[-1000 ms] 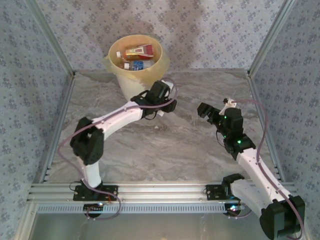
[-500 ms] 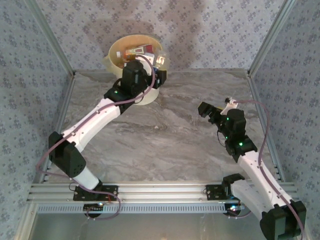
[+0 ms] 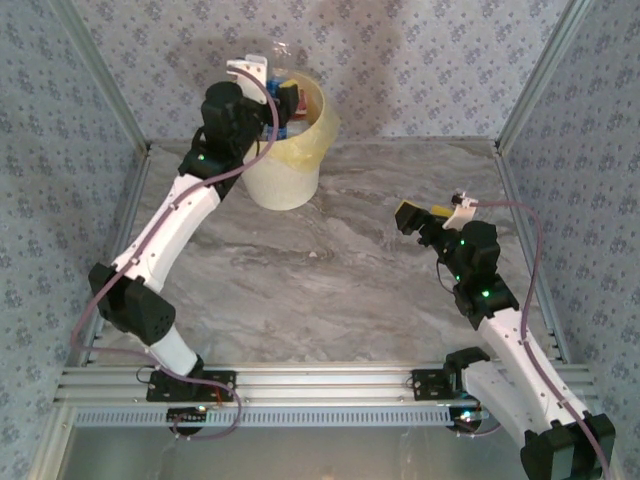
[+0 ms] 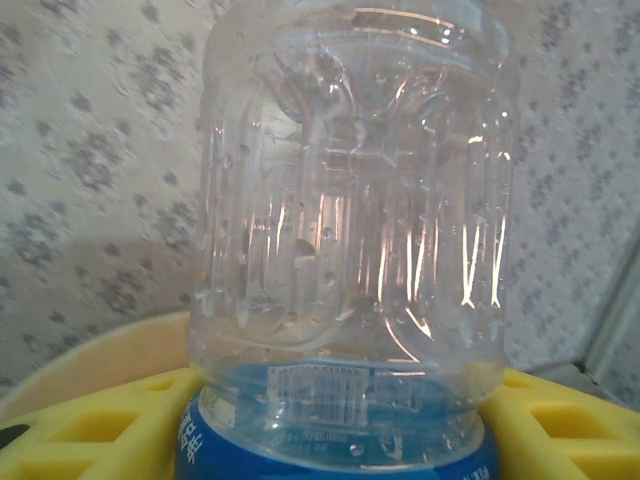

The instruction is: Put the plastic bottles in the bin

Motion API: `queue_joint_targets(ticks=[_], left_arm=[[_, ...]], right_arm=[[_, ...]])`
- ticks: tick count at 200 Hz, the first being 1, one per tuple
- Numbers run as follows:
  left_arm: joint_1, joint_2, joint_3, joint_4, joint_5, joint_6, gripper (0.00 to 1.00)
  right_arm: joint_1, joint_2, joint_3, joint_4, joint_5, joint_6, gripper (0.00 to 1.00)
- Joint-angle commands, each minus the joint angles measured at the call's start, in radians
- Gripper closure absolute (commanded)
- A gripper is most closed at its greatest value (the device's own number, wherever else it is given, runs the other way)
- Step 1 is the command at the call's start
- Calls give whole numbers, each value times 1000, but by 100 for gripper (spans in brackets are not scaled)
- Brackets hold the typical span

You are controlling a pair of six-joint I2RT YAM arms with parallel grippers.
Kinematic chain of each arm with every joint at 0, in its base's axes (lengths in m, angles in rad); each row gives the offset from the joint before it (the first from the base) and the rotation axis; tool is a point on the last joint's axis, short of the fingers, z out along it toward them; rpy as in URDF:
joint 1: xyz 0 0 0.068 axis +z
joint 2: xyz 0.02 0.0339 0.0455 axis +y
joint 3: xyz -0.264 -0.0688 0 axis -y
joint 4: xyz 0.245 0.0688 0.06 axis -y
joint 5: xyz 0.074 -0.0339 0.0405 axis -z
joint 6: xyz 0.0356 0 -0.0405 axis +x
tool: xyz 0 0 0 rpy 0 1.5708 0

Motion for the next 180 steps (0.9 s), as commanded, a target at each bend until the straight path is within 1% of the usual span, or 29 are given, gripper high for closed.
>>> queue_joint_targets(ticks=[1,30,66,93,108,119,131,136,149,161,180], left_arm=[[36,67,85,-46,18,40,44],[74,146,192,-154,81,20,45],[93,237,275,-229,136,57,44],[107,309,375,-331,197,7,44],[104,326,374,-355,242,-18,44],[98,331,364,-368,254,-22,43],[94,339,376,-400,249,-31,38],[94,341,383,-416,252,-38,33],[94,340,402,-452,259,-57,15],[94,329,409,-463,274,-64,3],[96,324,442,-483,298,-71,2]], right_arm=[[-3,-12,0,15,-13,-12,0],[-4,-14,0,6,-7,-14,0],[-3,-8,5,11,7,-17,0],[-5,-1,14,-2,10,-19,0],[-4,-2,14,-10,17,-23,0],[-3,-2,14,-16,20,-23,0],[-3,-2,14,-21,22,-27,0],[-3,0,14,-21,22,-27,0],[-4,0,14,-26,22,-28,0],[-4,2,14,-27,22,-29,0],[-4,4,12,-28,25,-32,0]])
